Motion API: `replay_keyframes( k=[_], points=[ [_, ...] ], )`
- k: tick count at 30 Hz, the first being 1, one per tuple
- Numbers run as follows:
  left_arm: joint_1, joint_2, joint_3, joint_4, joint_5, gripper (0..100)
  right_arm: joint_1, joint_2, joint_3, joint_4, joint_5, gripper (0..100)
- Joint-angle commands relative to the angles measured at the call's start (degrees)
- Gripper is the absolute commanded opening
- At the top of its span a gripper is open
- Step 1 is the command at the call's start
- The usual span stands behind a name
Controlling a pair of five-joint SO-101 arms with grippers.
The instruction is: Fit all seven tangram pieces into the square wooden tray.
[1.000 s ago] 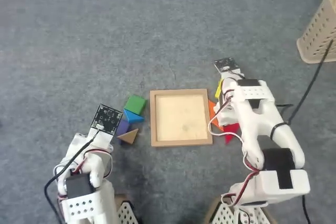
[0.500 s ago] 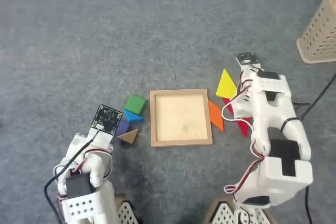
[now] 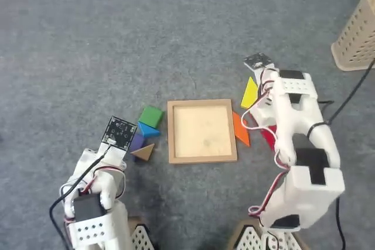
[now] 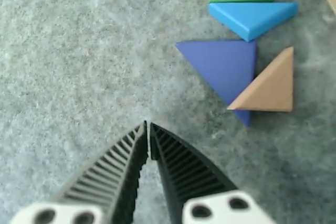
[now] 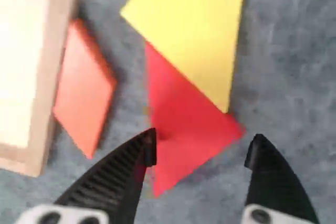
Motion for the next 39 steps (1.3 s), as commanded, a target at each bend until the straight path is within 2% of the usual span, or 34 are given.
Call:
replay_keyframes(
  k=[1, 14, 23, 29, 39],
  points=[
    [-0.18, -0.70, -0.22, 0.18, -0.62, 1, 1.98, 1.63, -7.21, 0.13, 1.05, 28.5],
    [-0.09, -0.70, -0.22, 0.18, -0.62, 1, 3.12, 10.07, -8.79, 3.74, 3.96, 28.5],
    [-0.09, -0.70, -0.22, 0.18, -0.62, 1, 1.54, -1.10, -3.25, 3.47, 3.96, 28.5],
    [-0.09, -0.70, -0.22, 0.18, -0.62, 1, 0.66, -5.05, 2.90, -1.89, 5.36, 28.5],
    [-0.18, -0.70, -0.22, 0.18, -0.62, 1, 1.45, 6.46, -1.49, -0.04, 5.80, 28.5]
  ],
)
